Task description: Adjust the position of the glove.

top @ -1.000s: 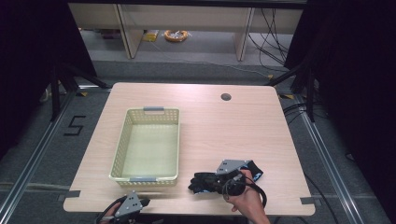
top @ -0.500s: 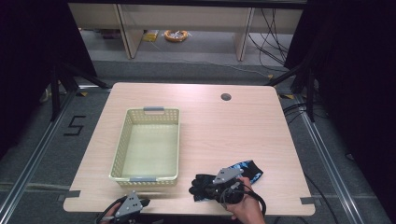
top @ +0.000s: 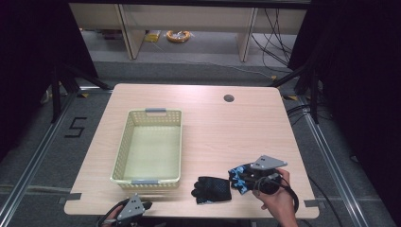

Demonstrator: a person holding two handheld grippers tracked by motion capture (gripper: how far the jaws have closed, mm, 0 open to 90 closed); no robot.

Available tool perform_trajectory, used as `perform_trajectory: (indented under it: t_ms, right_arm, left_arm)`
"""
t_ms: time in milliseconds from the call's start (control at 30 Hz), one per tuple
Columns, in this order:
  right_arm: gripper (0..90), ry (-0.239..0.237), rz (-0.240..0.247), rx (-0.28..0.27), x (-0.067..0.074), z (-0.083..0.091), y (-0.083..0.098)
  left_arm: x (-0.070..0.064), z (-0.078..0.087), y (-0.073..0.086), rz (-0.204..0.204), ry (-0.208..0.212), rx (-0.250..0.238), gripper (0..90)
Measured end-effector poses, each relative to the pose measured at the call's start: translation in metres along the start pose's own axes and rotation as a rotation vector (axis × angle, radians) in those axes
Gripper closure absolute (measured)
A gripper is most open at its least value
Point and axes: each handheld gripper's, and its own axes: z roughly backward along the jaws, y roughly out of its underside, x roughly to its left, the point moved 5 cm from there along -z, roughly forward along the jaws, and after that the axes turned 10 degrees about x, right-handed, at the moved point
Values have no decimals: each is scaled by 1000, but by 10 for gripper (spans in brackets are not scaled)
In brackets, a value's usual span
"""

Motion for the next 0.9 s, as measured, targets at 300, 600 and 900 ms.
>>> perform_trajectory:
  t_ms: [300, 600, 900]
  right_arm:
    - [620, 86, -21, 47, -33, 0, 16]
    - [603, 73, -112, 113, -50, -20, 27]
    - [563, 42, -134, 147, -58, -37, 27]
  left_arm:
    - [-2, -2, -2, 38, 12, -43, 176]
    - [-1, -2, -1, 36, 10, -11, 176]
    - [0, -1, 1, 27, 0, 4, 176]
